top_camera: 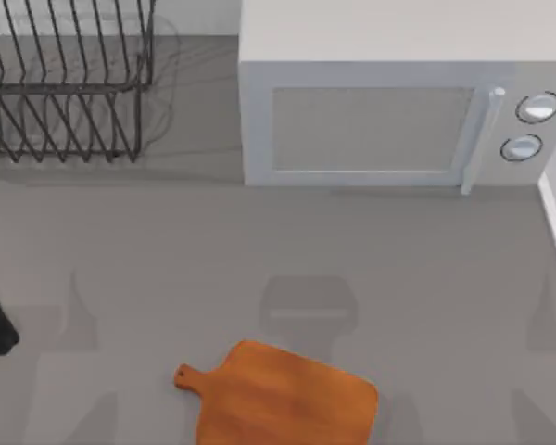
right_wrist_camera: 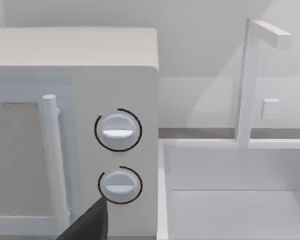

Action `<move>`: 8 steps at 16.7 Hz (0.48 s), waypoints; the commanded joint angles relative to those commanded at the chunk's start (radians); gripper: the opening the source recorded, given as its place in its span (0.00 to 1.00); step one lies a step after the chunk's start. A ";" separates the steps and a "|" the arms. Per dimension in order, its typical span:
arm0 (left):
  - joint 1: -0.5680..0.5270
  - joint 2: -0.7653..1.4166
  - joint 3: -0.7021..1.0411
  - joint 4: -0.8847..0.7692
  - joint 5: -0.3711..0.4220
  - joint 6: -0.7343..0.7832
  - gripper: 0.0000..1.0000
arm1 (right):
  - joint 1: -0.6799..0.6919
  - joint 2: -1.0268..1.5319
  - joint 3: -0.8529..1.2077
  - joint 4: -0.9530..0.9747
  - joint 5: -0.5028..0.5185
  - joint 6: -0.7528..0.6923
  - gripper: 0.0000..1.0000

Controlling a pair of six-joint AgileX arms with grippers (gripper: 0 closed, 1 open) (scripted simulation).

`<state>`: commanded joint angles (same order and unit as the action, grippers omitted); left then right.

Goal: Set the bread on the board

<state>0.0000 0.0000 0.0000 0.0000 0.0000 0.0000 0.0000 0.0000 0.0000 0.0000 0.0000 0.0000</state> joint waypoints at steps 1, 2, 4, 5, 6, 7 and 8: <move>0.000 0.000 0.000 0.000 0.000 0.000 1.00 | 0.000 0.000 0.000 0.000 0.000 0.000 1.00; 0.000 0.001 0.001 -0.001 0.000 0.001 1.00 | 0.000 0.000 0.000 0.000 0.000 0.000 1.00; 0.007 0.033 0.032 -0.026 -0.001 0.028 1.00 | 0.000 0.000 0.000 0.000 0.000 0.000 1.00; 0.013 0.065 0.063 -0.050 -0.002 0.053 1.00 | 0.000 0.000 0.000 0.000 0.000 0.000 1.00; 0.021 0.108 0.103 -0.081 -0.003 0.084 1.00 | 0.000 0.000 0.000 0.000 0.000 0.000 1.00; 0.029 0.161 0.150 -0.118 -0.003 0.122 1.00 | 0.000 0.000 0.000 0.000 0.000 0.000 1.00; 0.038 0.225 0.203 -0.162 -0.003 0.165 1.00 | 0.000 0.000 0.000 0.000 0.000 0.000 1.00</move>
<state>0.0383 0.2251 0.2034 -0.1620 -0.0028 0.1653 0.0000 0.0000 0.0000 0.0000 0.0000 0.0000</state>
